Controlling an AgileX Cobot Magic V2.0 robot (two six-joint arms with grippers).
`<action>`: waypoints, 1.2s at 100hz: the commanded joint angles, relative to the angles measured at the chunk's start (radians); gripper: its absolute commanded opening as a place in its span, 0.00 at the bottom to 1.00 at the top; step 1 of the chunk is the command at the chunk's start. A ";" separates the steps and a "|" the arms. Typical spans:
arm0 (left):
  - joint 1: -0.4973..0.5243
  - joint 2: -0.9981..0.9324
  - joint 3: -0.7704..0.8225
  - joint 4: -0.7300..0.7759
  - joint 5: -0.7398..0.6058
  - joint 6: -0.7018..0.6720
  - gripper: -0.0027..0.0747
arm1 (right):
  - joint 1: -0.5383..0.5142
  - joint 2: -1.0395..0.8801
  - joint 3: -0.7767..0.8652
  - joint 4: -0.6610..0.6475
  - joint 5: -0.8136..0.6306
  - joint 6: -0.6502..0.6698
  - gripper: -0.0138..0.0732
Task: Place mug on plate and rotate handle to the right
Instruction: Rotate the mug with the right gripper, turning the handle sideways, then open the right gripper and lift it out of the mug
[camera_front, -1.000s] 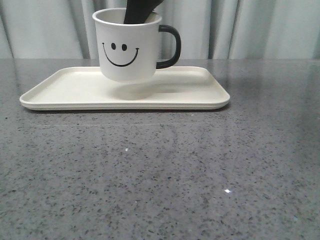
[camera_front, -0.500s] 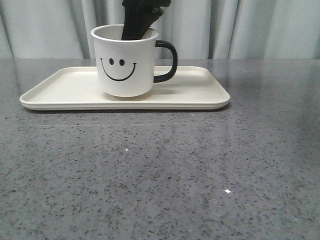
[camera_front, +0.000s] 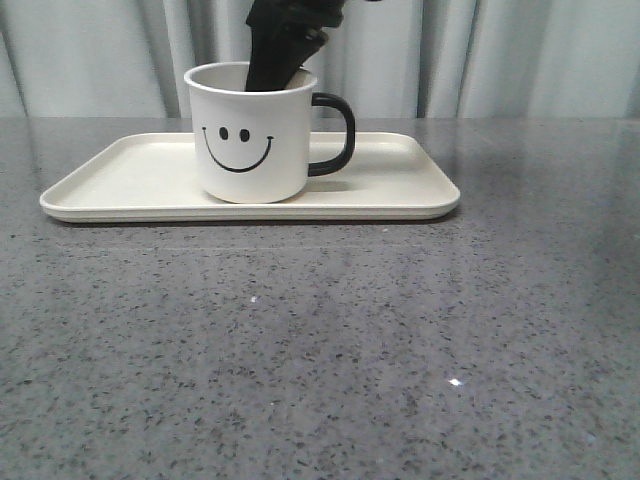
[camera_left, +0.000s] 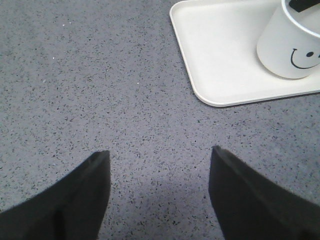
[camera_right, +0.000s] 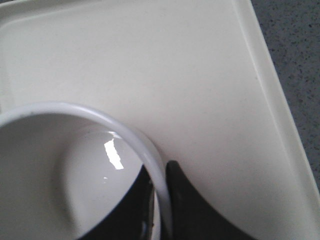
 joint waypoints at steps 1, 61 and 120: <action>-0.005 0.001 -0.024 0.015 -0.070 -0.007 0.59 | -0.006 -0.064 -0.014 0.023 0.093 -0.015 0.09; -0.005 0.001 -0.024 0.015 -0.070 -0.007 0.59 | -0.006 -0.067 -0.015 0.025 0.052 0.002 0.57; -0.005 0.001 -0.024 0.015 -0.070 -0.007 0.59 | -0.026 -0.211 -0.017 0.008 -0.042 0.117 0.60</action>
